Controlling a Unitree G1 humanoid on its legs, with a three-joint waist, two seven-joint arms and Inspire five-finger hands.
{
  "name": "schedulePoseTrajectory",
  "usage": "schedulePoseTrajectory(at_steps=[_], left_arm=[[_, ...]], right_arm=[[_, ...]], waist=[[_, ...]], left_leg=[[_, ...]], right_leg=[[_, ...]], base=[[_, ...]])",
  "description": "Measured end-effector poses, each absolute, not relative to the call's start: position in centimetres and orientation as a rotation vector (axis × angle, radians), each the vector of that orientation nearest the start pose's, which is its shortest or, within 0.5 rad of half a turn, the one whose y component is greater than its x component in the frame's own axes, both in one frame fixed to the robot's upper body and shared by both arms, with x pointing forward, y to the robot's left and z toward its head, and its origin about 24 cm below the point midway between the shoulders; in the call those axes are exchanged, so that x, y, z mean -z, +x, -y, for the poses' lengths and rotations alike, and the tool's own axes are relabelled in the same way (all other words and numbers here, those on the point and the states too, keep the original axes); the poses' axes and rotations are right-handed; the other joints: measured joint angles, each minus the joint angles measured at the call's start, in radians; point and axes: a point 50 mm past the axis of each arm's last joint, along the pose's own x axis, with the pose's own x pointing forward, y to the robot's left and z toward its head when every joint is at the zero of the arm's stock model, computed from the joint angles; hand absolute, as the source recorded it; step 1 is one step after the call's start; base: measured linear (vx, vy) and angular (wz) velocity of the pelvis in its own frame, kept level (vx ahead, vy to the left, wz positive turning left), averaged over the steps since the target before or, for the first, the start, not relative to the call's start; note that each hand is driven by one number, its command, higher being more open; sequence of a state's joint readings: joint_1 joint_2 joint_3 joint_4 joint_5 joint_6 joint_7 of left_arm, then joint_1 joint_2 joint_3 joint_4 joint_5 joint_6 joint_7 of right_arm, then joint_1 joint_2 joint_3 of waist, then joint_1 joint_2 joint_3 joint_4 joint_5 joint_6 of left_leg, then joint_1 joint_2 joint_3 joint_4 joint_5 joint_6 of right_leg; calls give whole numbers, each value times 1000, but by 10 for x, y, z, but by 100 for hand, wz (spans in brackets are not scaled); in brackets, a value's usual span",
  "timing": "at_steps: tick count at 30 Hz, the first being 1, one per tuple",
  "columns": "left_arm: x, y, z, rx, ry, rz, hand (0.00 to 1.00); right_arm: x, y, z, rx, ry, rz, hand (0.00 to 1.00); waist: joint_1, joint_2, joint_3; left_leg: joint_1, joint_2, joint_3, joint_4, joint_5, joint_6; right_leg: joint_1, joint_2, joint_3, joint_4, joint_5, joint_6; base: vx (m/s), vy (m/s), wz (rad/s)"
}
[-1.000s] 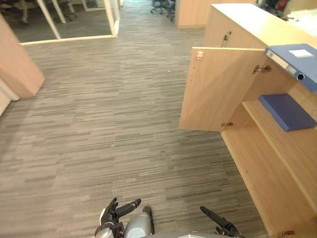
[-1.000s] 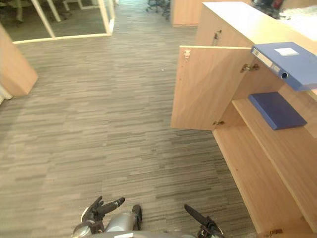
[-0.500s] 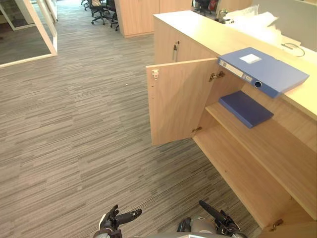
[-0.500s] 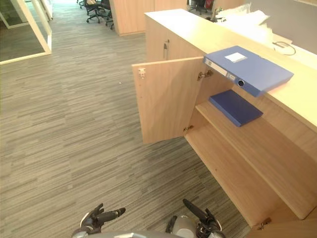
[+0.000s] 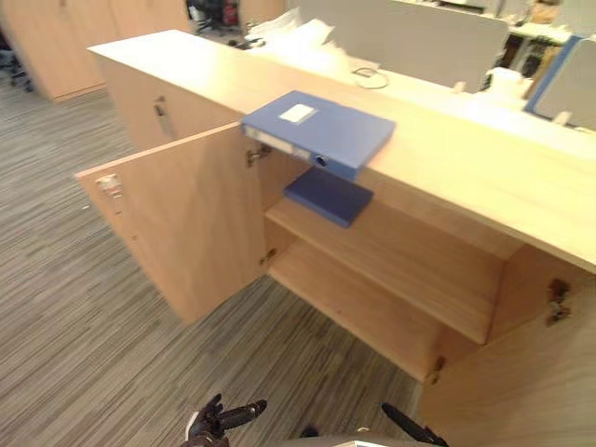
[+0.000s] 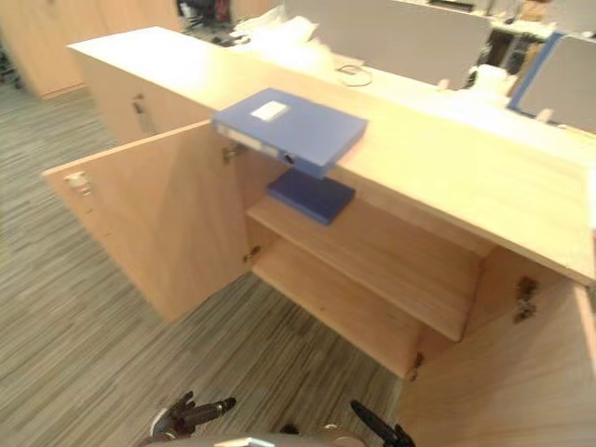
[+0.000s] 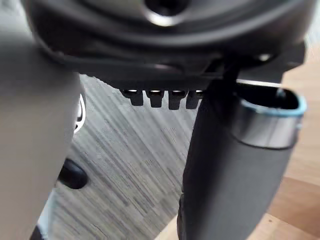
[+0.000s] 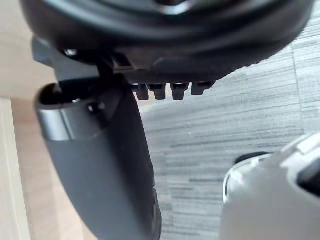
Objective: Walk over to the cabinet, pick up the folder, carry it to the office cabinet, place the folder inside the office cabinet, then close the office cabinet door
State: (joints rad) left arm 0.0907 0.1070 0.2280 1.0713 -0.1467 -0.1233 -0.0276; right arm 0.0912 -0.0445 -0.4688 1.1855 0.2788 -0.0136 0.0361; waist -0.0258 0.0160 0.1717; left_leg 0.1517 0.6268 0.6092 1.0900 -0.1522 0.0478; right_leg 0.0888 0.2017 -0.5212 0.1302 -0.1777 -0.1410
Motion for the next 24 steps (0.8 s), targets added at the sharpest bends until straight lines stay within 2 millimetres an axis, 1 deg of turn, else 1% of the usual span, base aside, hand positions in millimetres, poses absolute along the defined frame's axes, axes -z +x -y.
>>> schedulePoseTrajectory(at_steps=[1, 2, 3, 4, 5, 6, 7, 8, 9, 10, 11, 12, 13, 14, 15, 16, 17, 18, 19, 20, 21, 22, 24], left_arm=[[154, 93, -225, -361, -144, -983, 100], [151, 98, -229, -383, -143, -953, 100], [150, 100, -230, -391, -148, -943, 100], [149, 103, -229, -400, -156, -925, 100], [149, 106, -228, -401, -161, -919, 100], [147, 111, -227, -405, -172, -900, 100], [147, 113, -225, -406, -175, -897, 100], [149, 109, -220, -419, -188, -910, 100], [151, 106, -219, -446, -214, -925, 100], [152, 105, -218, -449, -217, -928, 100], [152, 104, -219, -459, -224, -931, 100], [153, 102, -221, -466, -216, -941, 100], [153, 99, -223, -467, -207, -952, 100], [154, 95, -226, -468, -197, -963, 100], [154, 95, -228, -449, -172, -969, 100], [154, 99, -222, -424, -170, -964, 100], [155, 99, -218, -408, -167, -971, 100], [157, 95, -214, -392, -160, -988, 100], [155, 96, -219, -390, -148, -981, 100], [156, 101, -214, -354, -139, -987, 100], [157, 100, -209, -342, -144, -990, 100], [159, 98, -198, -315, -166, -1001, 100], [159, 100, -194, -294, -171, -1000, 100]], right_arm=[[172, 50, 210, 620, 487, -1154, 100], [173, 46, 210, 626, 484, -1173, 100], [173, 45, 209, 627, 484, -1178, 100], [174, 45, 209, 624, 478, -1183, 100], [173, 47, 210, 614, 467, -1184, 100], [173, 51, 209, 592, 453, -1182, 100], [172, 55, 210, 577, 443, -1177, 100], [171, 61, 210, 561, 430, -1168, 100], [170, 65, 213, 548, 417, -1148, 100], [169, 67, 214, 539, 407, -1144, 100], [169, 67, 215, 535, 401, -1138, 100], [169, 66, 215, 537, 402, -1137, 100], [169, 63, 215, 541, 402, -1135, 100], [169, 62, 212, 540, 409, -1137, 100], [171, 57, 208, 548, 426, -1149, 100], [171, 55, 210, 567, 442, -1146, 100], [170, 54, 214, 569, 436, -1139, 100], [169, 56, 216, 563, 428, -1129, 100], [170, 53, 211, 560, 433, -1140, 100], [172, 45, 207, 562, 440, -1168, 100], [172, 41, 208, 568, 438, -1172, 100], [171, 43, 213, 569, 423, -1167, 100], [171, 43, 215, 572, 420, -1166, 100]], waist=[[1, -5, -1], [4, -25, 2], [5, -30, 3], [9, -39, 10], [14, -42, 13], [22, -50, 23], [25, -53, 29], [36, -48, 31], [44, -34, 32], [46, -28, 33], [52, -24, 36], [54, -30, 35], [53, -34, 32], [52, -42, 29], [45, -47, 21], [39, -27, 24], [39, -17, 18], [32, -18, 14], [29, -44, 5], [13, -43, 2], [14, -39, -6], [13, -17, -13], [13, -8, -2]], left_leg=[[-29, 8, -21, 41, -13, 2], [-91, -14, -57, 51, -46, -21], [-120, -31, -74, 34, -59, -34], [-176, -77, -119, -34, -84, -70], [-220, -132, -167, -101, -102, -97], [-273, -244, -289, -228, -126, -138], [-284, -311, -371, -312, -141, -166], [-285, -429, -544, -481, -158, -201], [-296, -496, -662, -580, -142, -176], [-300, -513, -687, -606, -131, -160], [-293, -535, -669, -637, -99, -138], [-272, -560, -640, -661, -50, -114], [-237, -580, -636, -704, 14, -81], [-211, -581, -630, -736, 27, -84], [-151, -559, -613, -823, 65, -73], [-127, -535, -603, -861, 79, -92], [-94, -522, -582, -904, 93, -105], [-65, -528, -567, -934, 98, -110], [-53, -562, -558, -947, 93, -118], [-30, -555, -566, -968, 99, -126], [-26, -556, -554, -984, 102, -122], [-17, -556, -533, -1023, 110, -124], [0, -562, -515, -1054, 117, -124]], right_leg=[[13, 8, 17, -9, 1, -4], [49, 6, 62, -28, 4, -8], [60, 2, 77, -33, 4, -9], [74, -10, 107, -37, 5, -10], [82, -20, 133, -36, 5, -10], [89, -37, 168, -34, 5, -10], [94, -44, 191, -32, 5, -10], [99, -47, 244, -37, 4, -7], [112, -35, 284, -47, 3, -7], [120, -30, 301, -47, 3, -7], [142, -25, 334, -46, 0, -2], [167, -29, 366, -41, -5, 8], [178, -33, 394, -8, -14, 24], [172, -39, 397, 26, -23, 40], [105, -52, 397, 179, -44, 113], [46, -58, 395, 299, -70, 139], [-21, -99, 393, 421, -132, 87], [-38, -192, 408, 393, -163, 105], [-29, -276, 427, 281, -125, 153], [-8, -260, 414, 274, -115, 151], [-16, -260, 418, 272, -114, 152], [-33, -258, 428, 276, -116, 152], [-47, -262, 437, 300, -119, 157]], base=[[311, -158, -96], [268, -110, -71], [293, -146, -81], [179, -127, -64], [154, -132, -81], [81, -83, -77], [45, -15, -117], [63, 46, -132], [91, 72, -129], [170, 96, -112], [300, 132, -105], [333, 134, -117], [299, 110, -87], [269, 69, -63], [232, 61, -39], [202, 68, -49], [124, 98, -47], [144, 64, -45], [157, -14, -4], [117, -99, 2], [106, -95, -5], [89, -43, -27], [70, 18, -27]])
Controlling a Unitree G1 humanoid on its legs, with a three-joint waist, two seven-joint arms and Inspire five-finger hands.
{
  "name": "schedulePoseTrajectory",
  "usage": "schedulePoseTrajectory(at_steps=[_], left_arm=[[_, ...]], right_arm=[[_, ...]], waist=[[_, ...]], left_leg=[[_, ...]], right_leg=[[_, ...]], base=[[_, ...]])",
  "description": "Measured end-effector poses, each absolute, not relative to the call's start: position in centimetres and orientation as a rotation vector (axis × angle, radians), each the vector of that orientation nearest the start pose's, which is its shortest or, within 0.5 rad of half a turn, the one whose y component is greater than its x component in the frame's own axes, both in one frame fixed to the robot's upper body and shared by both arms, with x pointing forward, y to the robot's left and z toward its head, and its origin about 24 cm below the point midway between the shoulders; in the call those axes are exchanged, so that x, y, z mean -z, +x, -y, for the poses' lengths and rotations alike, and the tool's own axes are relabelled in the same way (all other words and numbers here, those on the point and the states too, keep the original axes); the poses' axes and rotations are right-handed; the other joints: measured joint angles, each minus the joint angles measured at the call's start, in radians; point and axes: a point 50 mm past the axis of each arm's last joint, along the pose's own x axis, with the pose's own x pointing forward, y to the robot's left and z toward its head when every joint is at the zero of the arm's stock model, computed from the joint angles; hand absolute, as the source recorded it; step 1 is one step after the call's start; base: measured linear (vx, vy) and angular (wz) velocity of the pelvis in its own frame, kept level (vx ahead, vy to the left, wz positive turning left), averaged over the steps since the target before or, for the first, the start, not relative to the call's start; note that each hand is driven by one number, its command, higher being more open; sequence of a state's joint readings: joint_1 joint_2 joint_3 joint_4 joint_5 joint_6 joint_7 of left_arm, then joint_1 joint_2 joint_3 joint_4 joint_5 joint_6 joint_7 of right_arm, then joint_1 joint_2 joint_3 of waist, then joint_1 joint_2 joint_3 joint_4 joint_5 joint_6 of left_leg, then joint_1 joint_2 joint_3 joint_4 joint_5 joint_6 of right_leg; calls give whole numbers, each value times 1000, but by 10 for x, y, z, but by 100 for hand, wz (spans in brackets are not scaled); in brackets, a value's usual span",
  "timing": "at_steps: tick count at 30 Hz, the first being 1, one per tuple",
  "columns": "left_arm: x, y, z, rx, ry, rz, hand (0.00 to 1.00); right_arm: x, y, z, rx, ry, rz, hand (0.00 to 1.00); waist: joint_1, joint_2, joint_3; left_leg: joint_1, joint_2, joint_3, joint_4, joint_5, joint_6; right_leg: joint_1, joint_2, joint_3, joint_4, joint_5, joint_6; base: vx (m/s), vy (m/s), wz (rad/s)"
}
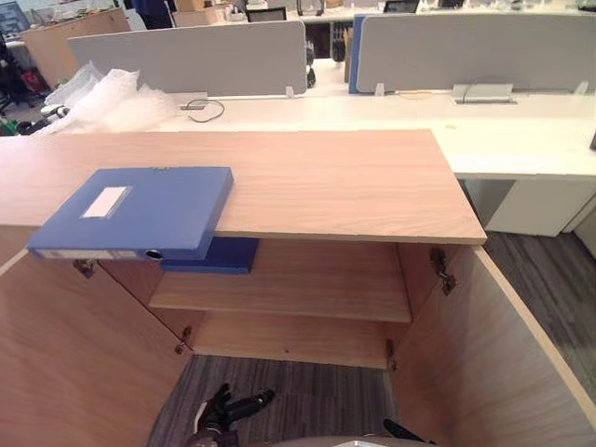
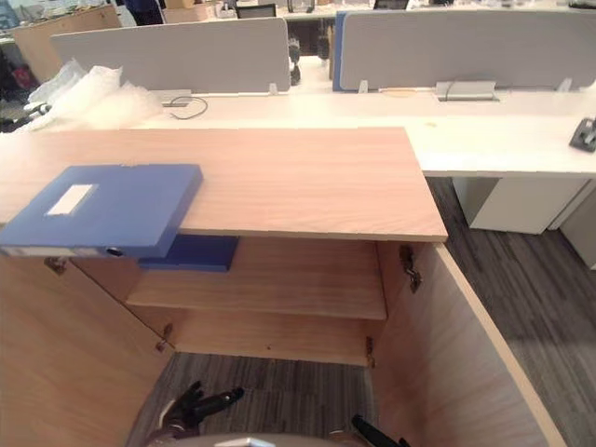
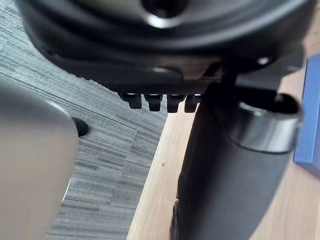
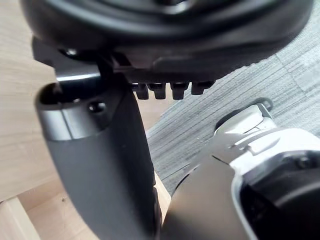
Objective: Walk over to the cabinet, pick up the folder, carry it to the office cabinet, place the folder inside the office cabinet, then close the office cabinet door
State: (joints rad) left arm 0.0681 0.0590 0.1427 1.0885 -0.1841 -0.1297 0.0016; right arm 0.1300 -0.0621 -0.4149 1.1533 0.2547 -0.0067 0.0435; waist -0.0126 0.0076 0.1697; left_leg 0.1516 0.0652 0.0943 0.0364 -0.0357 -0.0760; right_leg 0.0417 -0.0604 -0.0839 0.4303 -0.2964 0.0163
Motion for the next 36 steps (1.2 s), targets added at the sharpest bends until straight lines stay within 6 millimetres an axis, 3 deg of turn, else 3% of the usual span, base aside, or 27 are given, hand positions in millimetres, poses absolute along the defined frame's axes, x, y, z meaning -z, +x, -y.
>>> schedulePoseTrajectory(at_steps=[4, 7, 11, 15, 20, 22, 27, 32, 36], left_arm=[[159, 101, -197, -298, -163, -998, 100], [159, 101, -198, -295, -160, -1000, 100], [160, 98, -199, -315, -179, -1007, 100], [161, 91, -201, -377, -268, -1004, 100], [159, 85, -204, -508, -490, -934, 100], [146, 90, -203, -598, -692, -763, 100], [108, 110, -200, -616, -854, -479, 100], [60, 131, -221, -644, -816, -204, 100], [29, 129, -245, -744, -689, -57, 100]], right_arm=[[171, 43, 212, 566, 427, -1170, 100], [171, 47, 213, 549, 405, -1167, 100], [171, 45, 214, 553, 405, -1173, 100], [172, 44, 211, 555, 409, -1177, 100], [172, 42, 210, 554, 411, -1180, 100], [172, 41, 209, 545, 404, -1186, 100], [171, 47, 208, 504, 372, -1182, 100], [170, 48, 211, 482, 341, -1179, 100], [171, 45, 211, 469, 319, -1194, 100]], waist=[[-1, -16, 10], [-2, -18, 4], [-3, -13, -5], [3, -22, -20], [3, -25, -28], [7, -34, -36], [20, -40, -45], [42, -34, -53], [69, -27, -61]], left_leg=[[39, -12, 18, -26, 0, -1], [32, -19, 29, -42, 15, 3], [13, -5, 29, -62, 25, 11], [18, -4, 30, -88, 30, 16], [15, -20, 2, -105, 36, 25], [3, -28, -28, -120, 51, 29], [-37, -38, -56, -121, 70, 41], [-61, -56, -112, -123, 94, 51], [-66, -70, -170, -128, 111, 57]], right_leg=[[-9, -25, -28, 57, -9, 27], [12, -28, -32, -40, -3, 19], [44, -10, -46, -164, 66, 25], [83, 0, -52, -260, 114, 35], [101, -14, -82, -288, 122, 46], [99, -21, -113, -293, 125, 51], [78, -30, -137, -304, 142, 54], [85, -44, -191, -323, 151, 56], [124, -50, -254, -354, 163, 60]], base=[[-3, 56, -14], [-5, 92, -10], [2, 58, 4], [20, 35, 1], [19, 9, 18], [1, -16, 37], [-20, -8, 18], [-62, -6, 31], [-42, -9, 45]])
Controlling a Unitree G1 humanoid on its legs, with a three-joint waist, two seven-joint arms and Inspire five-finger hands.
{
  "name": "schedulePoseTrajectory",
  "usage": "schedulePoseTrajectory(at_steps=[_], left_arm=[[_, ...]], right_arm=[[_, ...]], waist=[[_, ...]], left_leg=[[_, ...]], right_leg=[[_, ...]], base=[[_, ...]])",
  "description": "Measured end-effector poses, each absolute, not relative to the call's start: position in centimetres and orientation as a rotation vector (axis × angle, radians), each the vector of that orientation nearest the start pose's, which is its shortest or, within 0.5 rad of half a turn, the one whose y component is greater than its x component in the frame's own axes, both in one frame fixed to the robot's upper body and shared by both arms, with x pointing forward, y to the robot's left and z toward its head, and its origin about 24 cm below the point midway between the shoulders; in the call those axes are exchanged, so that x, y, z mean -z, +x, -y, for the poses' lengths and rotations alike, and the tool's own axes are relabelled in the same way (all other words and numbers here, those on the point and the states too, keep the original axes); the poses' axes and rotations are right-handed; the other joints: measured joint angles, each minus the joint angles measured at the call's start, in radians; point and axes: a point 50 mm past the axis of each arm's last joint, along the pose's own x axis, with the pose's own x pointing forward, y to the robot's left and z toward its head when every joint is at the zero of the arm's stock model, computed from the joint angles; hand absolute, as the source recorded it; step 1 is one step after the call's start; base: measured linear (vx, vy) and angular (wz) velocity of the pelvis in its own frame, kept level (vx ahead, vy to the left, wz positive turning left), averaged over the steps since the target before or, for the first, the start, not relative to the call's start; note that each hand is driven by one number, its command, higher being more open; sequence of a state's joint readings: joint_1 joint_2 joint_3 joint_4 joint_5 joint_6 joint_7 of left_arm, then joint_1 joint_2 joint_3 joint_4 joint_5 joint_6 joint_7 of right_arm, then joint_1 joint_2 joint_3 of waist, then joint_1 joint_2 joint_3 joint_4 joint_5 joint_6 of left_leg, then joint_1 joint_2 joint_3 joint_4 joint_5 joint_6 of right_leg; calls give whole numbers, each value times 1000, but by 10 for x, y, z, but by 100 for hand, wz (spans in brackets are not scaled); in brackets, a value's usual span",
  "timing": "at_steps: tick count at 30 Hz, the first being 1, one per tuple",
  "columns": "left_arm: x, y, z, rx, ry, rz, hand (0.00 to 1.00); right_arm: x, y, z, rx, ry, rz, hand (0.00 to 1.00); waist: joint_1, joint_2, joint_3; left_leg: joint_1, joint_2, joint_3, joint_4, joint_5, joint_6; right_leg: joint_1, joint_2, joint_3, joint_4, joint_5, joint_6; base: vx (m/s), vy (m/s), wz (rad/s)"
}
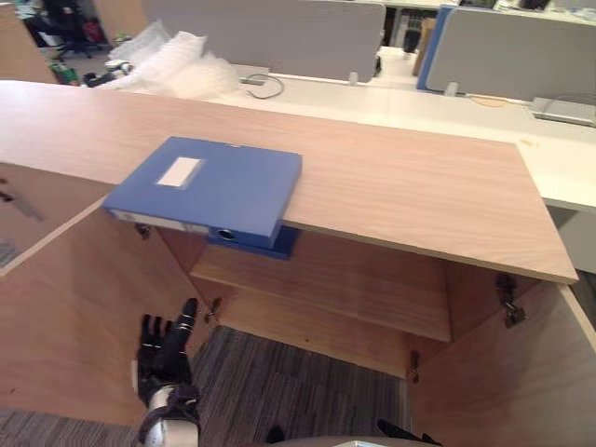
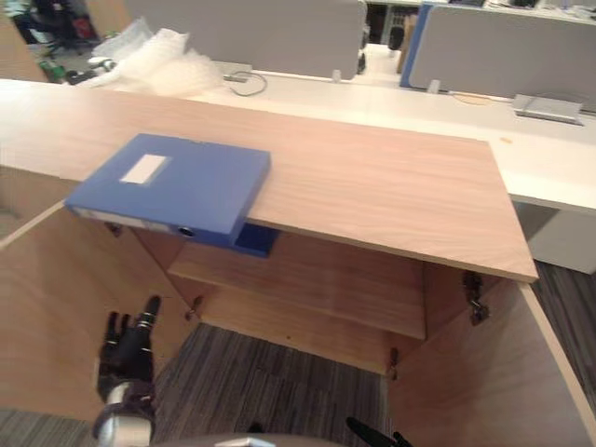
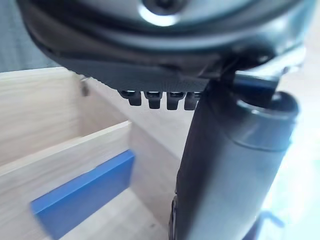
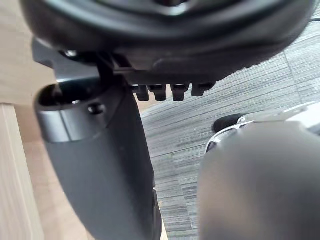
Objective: Walk over to the cabinet, pick up the folder, carry it to the office cabinet, place the folder inside the office cabinet, then close the office cabinet door
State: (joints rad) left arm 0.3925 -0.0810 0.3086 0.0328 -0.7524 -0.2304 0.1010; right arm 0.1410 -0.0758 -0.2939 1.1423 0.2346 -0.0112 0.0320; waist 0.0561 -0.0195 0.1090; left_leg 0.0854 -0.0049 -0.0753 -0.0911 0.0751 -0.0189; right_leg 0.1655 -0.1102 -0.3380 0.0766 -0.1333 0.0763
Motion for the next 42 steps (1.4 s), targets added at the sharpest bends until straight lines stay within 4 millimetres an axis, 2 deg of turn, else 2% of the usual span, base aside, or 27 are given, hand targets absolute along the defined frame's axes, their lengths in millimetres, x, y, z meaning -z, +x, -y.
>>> schedulePoseTrajectory(at_steps=[2, 7, 10, 12, 14, 16, 19, 21, 25, 29, 33, 39, 42], left_arm=[[14, 122, -254, -797, -606, -15, 100], [-32, 119, -267, -886, -276, 108, 100], [-63, 114, -268, -954, -22, 196, 100], [-79, 115, -267, -974, 69, 250, 100], [-99, 117, -259, -987, 214, 324, 100], [-125, 125, -240, -920, 355, 445, 100], [-143, 136, -224, -785, 510, 550, 100], [-153, 147, -211, -653, 684, 634, 100], [-160, 158, -205, -530, 914, 717, 100], [-153, 178, -205, -419, 1138, 749, 100], [-142, 186, -211, -345, 1251, 702, 100], [-138, 192, -218, -296, 1346, 681, 100], [-132, 201, -227, -261, 1397, 637, 100]], right_arm=[[171, 44, 210, 469, 318, -1200, 100], [173, 40, 204, 487, 322, -1220, 100], [173, 48, 196, 484, 334, -1209, 100], [173, 55, 192, 472, 341, -1197, 100], [173, 63, 185, 453, 351, -1187, 100], [172, 69, 186, 431, 325, -1179, 100], [172, 71, 188, 394, 279, -1189, 100], [172, 70, 191, 365, 242, -1200, 100], [171, 73, 195, 339, 207, -1195, 100], [171, 72, 200, 333, 183, -1197, 100], [170, 72, 202, 325, 169, -1197, 100], [170, 69, 204, 310, 138, -1205, 100], [170, 70, 204, 306, 140, -1203, 100]], waist=[[6, -5, -12], [48, -29, -31], [52, -38, -43], [53, -37, -44], [53, -32, -45], [54, -21, -50], [49, -7, -57], [44, 3, -63], [24, 11, -62], [20, 16, -64], [20, 15, -65], [23, 12, -75], [25, 14, -75]], left_leg=[[-17, -5, -26, -1, 1, -4], [-32, -18, -76, 0, 12, -1], [-31, -29, -105, 1, 16, 2], [-30, -33, -108, 1, 17, 3], [-31, -38, -109, 0, 19, 6], [-33, -43, -106, 0, 14, 5], [-33, -43, -95, 0, 11, 10], [-38, -35, -79, 0, 12, 8], [-36, -23, -55, 5, 15, 6], [-29, -11, -34, 5, 10, -1], [-21, -1, -8, 5, 1, -12], [-16, 4, 1, 0, 0, -13], [2, 7, 5, -1, 0, -13]], right_leg=[[4, -1, -26, -6, 0, 1], [27, -1, -80, -27, 2, 3], [45, -10, -113, -31, 3, 4], [47, -14, -116, -32, 4, 7], [47, -19, -116, -32, 7, 12], [46, -24, -113, -34, 9, 15], [41, -24, -99, -38, 10, 16], [27, -17, -82, -40, 15, 13], [27, -3, -60, -59, 26, 6], [25, 6, -39, -64, 28, 0], [25, 11, -12, -63, 28, -7], [25, 16, -2, -61, 27, -10], [33, 20, 3, -62, 27, -14]], base=[[-34, -15, 44], [10, -23, 35], [29, -10, 27], [4, 10, 9], [-15, 26, 3], [-31, 43, 0], [-25, 23, -11], [-6, -1, -20], [32, -24, -22], [34, -39, -14], [-7, -30, -20], [-10, -15, -5], [4, -18, -5]])
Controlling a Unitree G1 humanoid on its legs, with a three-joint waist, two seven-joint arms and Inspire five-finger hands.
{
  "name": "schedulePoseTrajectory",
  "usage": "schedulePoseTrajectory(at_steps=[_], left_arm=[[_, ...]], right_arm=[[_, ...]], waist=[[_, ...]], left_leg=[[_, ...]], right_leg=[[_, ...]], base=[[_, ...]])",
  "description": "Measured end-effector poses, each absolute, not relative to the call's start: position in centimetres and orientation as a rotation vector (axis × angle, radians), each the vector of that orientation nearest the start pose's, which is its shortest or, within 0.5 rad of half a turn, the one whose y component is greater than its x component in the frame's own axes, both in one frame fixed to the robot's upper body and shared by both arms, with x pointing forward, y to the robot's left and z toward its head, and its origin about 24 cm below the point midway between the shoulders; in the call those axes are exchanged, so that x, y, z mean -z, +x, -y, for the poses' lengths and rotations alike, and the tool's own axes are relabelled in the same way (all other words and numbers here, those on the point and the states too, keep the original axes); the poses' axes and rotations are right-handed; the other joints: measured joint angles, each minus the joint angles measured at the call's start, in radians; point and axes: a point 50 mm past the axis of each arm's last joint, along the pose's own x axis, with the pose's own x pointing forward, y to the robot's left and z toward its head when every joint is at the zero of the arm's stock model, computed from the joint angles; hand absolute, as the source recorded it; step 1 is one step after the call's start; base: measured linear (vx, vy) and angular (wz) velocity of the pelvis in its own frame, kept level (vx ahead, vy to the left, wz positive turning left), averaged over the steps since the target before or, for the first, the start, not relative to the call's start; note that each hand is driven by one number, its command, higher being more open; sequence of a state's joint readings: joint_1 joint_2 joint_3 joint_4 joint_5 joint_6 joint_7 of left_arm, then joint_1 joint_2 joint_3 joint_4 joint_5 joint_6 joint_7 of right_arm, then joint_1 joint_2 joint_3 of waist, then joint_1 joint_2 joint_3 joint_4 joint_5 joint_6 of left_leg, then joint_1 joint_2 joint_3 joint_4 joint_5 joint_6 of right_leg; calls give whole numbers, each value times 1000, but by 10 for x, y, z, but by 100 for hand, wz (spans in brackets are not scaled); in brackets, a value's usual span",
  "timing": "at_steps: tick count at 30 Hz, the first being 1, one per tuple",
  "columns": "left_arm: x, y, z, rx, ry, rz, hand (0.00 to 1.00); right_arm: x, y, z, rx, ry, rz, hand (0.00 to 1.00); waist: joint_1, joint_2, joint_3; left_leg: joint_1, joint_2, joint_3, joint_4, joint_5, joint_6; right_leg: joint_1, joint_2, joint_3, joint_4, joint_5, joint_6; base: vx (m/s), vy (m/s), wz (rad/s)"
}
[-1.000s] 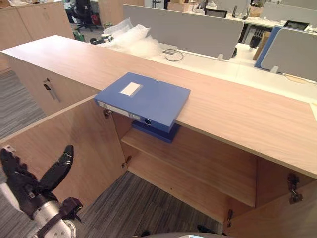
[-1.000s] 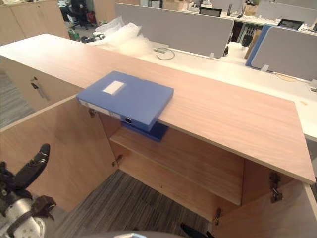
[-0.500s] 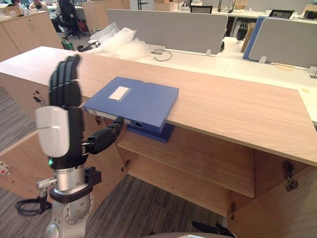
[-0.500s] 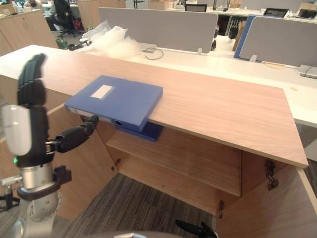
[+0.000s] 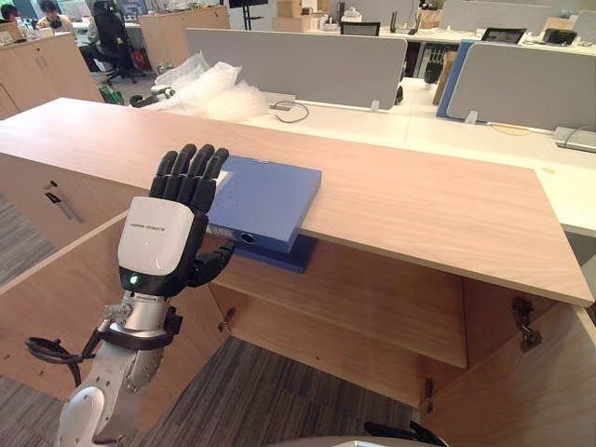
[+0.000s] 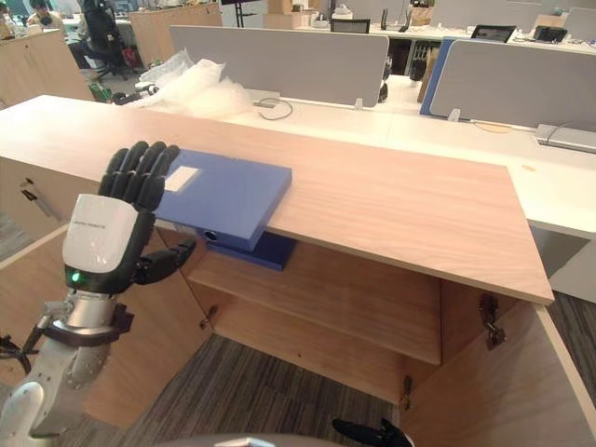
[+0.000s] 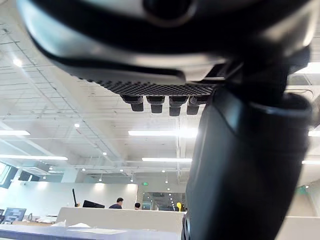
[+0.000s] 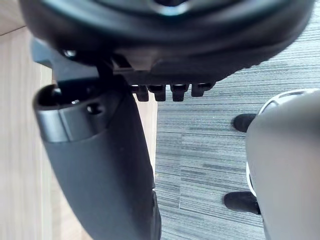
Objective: Walk over to the cabinet, pick up the folder, carry it to the office cabinet, place the folder inside the office cabinet, then close the office cabinet door
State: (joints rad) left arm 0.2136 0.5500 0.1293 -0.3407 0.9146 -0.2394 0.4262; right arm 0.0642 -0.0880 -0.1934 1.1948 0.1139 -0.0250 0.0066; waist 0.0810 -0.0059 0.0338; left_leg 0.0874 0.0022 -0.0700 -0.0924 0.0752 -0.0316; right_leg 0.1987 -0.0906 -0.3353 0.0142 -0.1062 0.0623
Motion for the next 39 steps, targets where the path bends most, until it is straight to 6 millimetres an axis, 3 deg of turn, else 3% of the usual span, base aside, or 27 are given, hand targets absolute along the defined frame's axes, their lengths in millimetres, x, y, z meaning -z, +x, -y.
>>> schedulePoseTrajectory(at_steps=[10, 22, 33, 34, 39], left_arm=[[-125, 216, -241, -224, 1458, 559, 100], [-114, 250, -260, -232, 1504, 424, 100], [-98, 270, -261, -118, 1537, 312, 100], [-96, 270, -262, -110, 1538, 302, 0], [-94, 273, -262, -87, 1500, 278, 0]], right_arm=[[170, 70, 204, 301, 144, -1200, 100], [169, 74, 202, 272, 119, -1189, 100], [168, 76, 202, 269, 120, -1180, 100], [168, 76, 202, 269, 120, -1179, 100], [169, 75, 202, 271, 121, -1182, 100]], waist=[[-1, -3, 2], [-17, -13, 9], [-35, -13, 10], [-36, -13, 10], [-38, -14, 10]], left_leg=[[0, 6, 5, -1, -2, -3], [5, 14, 26, -1, -10, -14], [13, 19, 47, -1, -12, -16], [13, 19, 48, -1, -12, -16], [14, 20, 51, -1, -13, -17]], right_leg=[[2, 8, 4, -15, 4, -5], [14, 17, 22, -44, 15, -10], [13, 19, 41, -46, 21, -12], [13, 19, 42, -46, 21, -12], [13, 20, 44, -47, 22, -12]], base=[[-3, -6, -1], [6, -9, -4], [-14, -2, -5], [-22, 2, -5], [-4, 0, -1]])
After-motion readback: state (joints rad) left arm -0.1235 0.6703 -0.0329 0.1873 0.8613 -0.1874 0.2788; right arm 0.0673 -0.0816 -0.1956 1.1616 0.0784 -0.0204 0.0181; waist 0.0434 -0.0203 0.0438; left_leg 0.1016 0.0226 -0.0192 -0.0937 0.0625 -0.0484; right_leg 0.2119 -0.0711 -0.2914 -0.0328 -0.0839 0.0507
